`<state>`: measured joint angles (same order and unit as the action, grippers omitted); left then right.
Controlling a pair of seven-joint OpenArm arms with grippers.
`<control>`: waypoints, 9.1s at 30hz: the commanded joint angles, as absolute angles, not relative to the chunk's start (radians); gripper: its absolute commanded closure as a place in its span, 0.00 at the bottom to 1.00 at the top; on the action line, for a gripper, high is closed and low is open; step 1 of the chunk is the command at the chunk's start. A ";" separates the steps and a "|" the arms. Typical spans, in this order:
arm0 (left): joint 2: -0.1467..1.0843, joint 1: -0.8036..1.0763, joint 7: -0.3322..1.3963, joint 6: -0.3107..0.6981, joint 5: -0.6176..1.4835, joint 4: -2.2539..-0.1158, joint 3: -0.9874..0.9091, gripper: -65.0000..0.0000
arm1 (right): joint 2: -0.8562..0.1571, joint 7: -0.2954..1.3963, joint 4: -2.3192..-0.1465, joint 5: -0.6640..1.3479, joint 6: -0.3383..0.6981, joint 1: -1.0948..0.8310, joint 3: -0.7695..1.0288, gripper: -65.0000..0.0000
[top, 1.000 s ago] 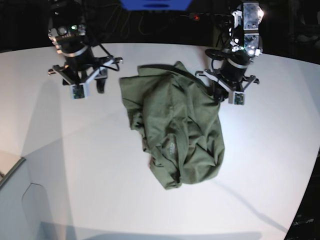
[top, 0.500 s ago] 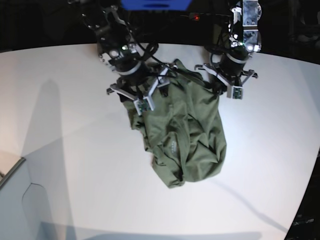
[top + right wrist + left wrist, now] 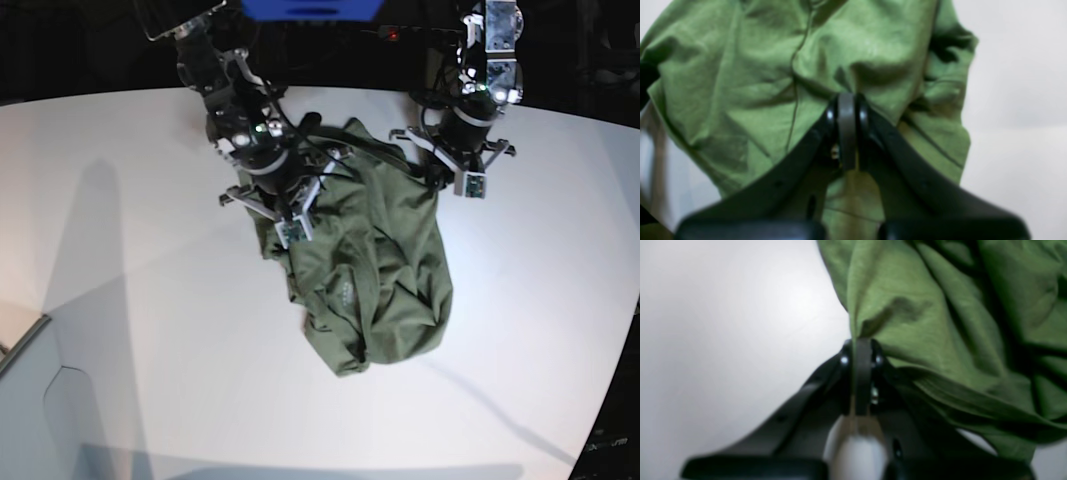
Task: Layout the t-shirt on the table in an organized manner, then fold the t-shirt properly
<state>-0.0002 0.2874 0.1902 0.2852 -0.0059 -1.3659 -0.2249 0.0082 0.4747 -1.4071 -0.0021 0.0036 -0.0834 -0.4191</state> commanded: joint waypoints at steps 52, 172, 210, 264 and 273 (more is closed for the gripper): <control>0.005 0.318 0.166 0.291 0.001 -1.448 -0.352 1.00 | 0.036 0.671 -1.391 -0.001 0.360 0.042 -0.104 0.67; -0.058 0.231 0.340 0.292 0.001 -1.732 -0.530 1.00 | -0.133 0.429 -0.958 -0.007 0.398 0.196 0.246 0.67; 0.096 -0.992 0.340 0.280 -0.001 -0.983 -0.231 1.00 | -0.193 0.360 -0.960 -0.005 0.400 1.036 0.220 1.00; 0.082 0.166 0.331 0.291 0.001 -1.426 -0.573 1.00 | -0.084 0.312 -1.635 -0.002 0.604 -0.219 0.259 0.40; 0.090 0.156 0.331 0.291 0.001 -1.428 -0.576 1.00 | -0.016 0.378 -1.741 -0.005 0.604 -0.283 0.437 0.34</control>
